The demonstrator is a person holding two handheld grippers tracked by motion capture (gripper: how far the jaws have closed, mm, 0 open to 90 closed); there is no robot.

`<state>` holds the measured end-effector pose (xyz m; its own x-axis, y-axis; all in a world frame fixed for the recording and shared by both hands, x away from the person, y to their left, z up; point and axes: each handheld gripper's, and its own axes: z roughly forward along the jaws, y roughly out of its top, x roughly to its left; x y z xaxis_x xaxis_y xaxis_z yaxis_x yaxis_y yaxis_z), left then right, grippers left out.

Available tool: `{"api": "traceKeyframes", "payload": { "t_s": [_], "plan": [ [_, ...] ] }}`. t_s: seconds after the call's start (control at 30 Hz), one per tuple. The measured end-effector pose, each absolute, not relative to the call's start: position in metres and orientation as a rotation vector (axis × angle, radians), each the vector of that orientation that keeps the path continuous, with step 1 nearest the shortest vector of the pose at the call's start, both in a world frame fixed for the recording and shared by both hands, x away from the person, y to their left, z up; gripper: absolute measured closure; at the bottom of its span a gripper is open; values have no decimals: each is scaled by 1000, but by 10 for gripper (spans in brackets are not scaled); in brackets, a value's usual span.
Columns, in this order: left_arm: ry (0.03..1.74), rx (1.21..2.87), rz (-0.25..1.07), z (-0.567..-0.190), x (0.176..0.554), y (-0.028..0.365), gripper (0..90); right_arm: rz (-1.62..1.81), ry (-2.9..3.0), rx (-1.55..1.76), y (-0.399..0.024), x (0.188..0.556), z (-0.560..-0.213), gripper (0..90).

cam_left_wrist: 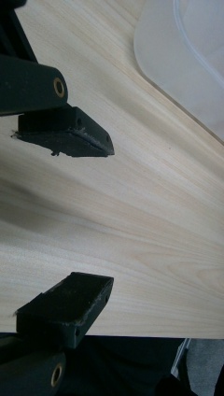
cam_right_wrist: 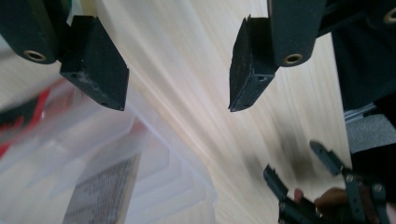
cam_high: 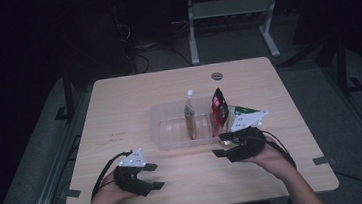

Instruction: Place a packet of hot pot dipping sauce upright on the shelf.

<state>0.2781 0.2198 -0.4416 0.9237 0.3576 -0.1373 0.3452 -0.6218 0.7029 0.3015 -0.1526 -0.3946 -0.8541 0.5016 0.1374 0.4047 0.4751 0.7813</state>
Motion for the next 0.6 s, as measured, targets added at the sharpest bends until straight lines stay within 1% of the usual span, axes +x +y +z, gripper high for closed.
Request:
{"api": "traceKeyframes", "payload": {
  "t_s": [0.13,0.23,0.27,0.33,0.4,0.43,0.6],
  "plan": [
    [500,2287,24,-442,278,221,306,1312,2615,815,-168,293,-400,375],
    [498,2296,28,-441,278,221,306,1282,2620,846,-182,288,-405,399],
    [496,2299,30,-441,279,221,306,1269,2617,849,-187,287,-406,420],
    [495,2301,34,-441,279,221,306,1255,2601,858,-198,286,-408,487],
    [498,2298,36,-442,279,220,306,1233,2567,902,-207,290,-409,573],
    [496,2301,34,-441,279,220,307,1216,2543,923,-211,293,-410,596],
    [494,2299,29,-443,277,219,307,1196,2486,1020,-228,313,-418,784]
  ]
}}
